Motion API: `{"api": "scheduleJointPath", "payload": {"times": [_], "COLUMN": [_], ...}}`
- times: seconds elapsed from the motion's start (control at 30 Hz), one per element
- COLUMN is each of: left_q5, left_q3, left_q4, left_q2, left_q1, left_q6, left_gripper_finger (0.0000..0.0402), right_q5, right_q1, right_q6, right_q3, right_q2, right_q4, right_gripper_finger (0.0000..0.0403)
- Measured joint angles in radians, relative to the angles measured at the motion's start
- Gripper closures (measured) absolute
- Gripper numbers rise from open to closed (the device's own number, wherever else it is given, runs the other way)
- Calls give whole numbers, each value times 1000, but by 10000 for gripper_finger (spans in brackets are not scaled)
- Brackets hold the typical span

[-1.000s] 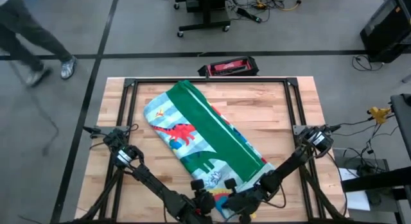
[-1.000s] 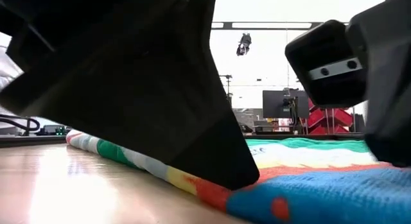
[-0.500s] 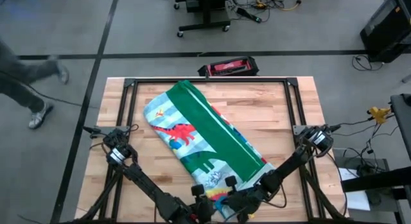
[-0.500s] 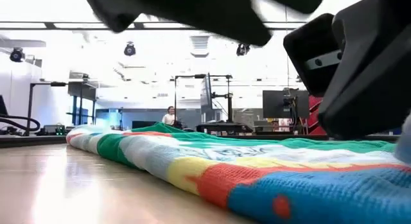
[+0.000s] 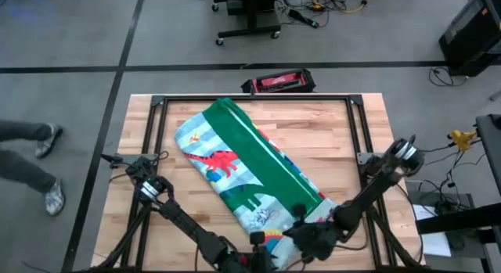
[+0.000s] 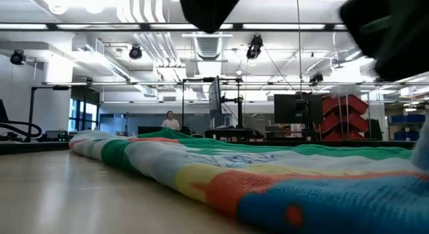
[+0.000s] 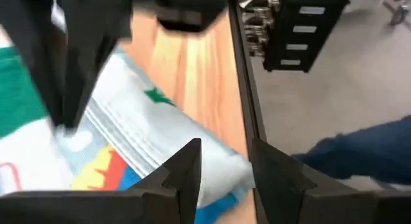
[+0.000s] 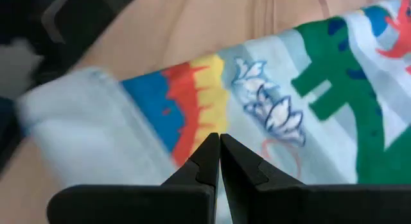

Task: Roll towel
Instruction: Roll the green multi-color dinosaur print towel

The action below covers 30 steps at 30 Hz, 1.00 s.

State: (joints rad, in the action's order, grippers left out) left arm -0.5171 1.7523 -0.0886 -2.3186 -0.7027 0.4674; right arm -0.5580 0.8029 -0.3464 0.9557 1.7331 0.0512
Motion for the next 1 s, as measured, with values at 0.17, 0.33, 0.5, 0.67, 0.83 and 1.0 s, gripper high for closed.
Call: {"api": "scheduleJointPath", "payload": {"times": [0.17, 0.33, 0.5, 0.67, 0.83, 1.0], "left_q5": [68, 160, 160, 162, 163, 163], "left_q3": [-3, 1, 0, -1, -4, -10], "left_q4": [4, -1, -62, -95, -96, -97], "left_q2": [-10, -9, -13, -14, -14, -14], "left_q1": [32, 36, 47, 49, 49, 53], "left_q6": [-15, -29, 5, 29, 31, 43], "left_gripper_finger": [320, 393, 398, 400, 400, 401], "right_q5": [-3, -3, -2, 52, 61, 11], "right_q1": [33, 46, 59, 59, 55, 34], "right_q6": [-93, -140, -157, -339, -449, -494], "right_q3": [-51, -75, -78, -79, -101, -120], "right_q2": [-66, -85, -103, -157, -159, -139], "right_q4": [3, 2, 54, 294, 431, 499], "right_gripper_finger": [403, 403, 403, 403, 403, 403]}}
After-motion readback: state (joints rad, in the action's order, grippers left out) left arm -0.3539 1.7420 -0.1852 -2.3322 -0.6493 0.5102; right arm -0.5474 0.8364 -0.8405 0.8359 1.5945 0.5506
